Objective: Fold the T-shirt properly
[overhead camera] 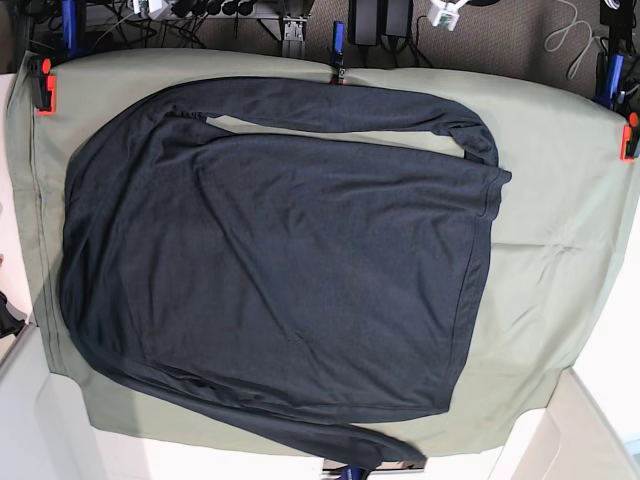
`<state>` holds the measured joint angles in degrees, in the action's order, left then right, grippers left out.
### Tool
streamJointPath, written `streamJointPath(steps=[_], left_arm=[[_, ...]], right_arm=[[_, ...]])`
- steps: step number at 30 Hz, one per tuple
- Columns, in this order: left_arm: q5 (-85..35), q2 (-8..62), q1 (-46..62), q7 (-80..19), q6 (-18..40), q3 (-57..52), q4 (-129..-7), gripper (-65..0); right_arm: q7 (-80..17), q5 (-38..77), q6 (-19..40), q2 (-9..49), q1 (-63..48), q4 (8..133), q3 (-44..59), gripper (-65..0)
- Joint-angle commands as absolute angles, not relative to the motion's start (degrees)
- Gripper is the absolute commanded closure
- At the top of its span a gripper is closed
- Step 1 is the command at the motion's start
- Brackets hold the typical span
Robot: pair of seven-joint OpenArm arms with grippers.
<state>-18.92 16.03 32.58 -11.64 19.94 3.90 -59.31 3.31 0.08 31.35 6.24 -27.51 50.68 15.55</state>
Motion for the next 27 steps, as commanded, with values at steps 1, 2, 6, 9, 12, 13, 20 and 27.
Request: streamJointPath(steps=[1,2,6,9,12,13,20,27], left_arm=[[-19.7,16.7,34.9,-12.3,20.4,1.8,-63.2,-1.4],[-20.7,16.9,36.6,-14.3,20.4,-0.1,-66.8,-1.4],[-27.6,17.1,42.5,-25.2,20.4,-7.2,-82.0,-1.5],[-32.0,17.1,45.7,-31.8,20.4,-12.0,-92.9,-1.6],[-34.2,17.2,47.9,-35.3,20.4,-16.6,-102.2,-3.2],[-35.1,17.4,48.5,-36.1,20.4,-18.0,-104.9,-4.9],[-37.1,20.1,51.4,-37.6,20.8,-21.9,-113.8,-22.8],[-37.0,21.6,51.6,-37.6,21.7,-21.9,-113.8,-31.4]], right_arm=[[4.4,1.5,31.8,6.8,-29.1,53.0,15.6,-0.6],[4.4,2.7,31.8,6.9,-30.3,54.9,15.6,-0.6],[3.6,7.2,31.8,7.6,-35.1,64.0,15.6,-0.6],[0.1,11.9,31.8,8.7,-38.4,71.7,15.6,-0.6],[-4.4,17.0,31.7,9.6,-41.7,80.3,15.6,-0.6],[-5.6,17.9,31.7,9.7,-42.8,83.2,15.6,-0.6],[-9.5,20.2,31.3,9.8,-48.1,101.4,15.9,-2.8],[-13.4,23.6,28.1,9.8,-45.9,108.6,18.8,-40.5]])
